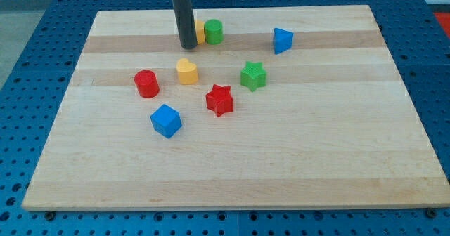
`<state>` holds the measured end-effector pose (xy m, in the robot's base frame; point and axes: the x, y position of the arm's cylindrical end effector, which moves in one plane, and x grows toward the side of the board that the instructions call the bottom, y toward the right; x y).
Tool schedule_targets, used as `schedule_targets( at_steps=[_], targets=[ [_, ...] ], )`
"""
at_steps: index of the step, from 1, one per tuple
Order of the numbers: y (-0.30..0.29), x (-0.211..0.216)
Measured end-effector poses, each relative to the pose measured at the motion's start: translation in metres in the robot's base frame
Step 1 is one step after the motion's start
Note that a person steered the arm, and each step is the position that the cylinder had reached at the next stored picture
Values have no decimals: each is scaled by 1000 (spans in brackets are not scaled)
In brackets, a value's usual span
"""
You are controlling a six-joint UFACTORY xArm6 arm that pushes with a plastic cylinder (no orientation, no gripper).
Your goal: Go to the top side of the green star
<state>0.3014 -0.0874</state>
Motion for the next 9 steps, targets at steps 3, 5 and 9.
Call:
schedule_targets(
  at_steps=[3, 5, 9],
  targets=[
    [36, 27],
    [95, 32],
    [124, 55]
  ],
)
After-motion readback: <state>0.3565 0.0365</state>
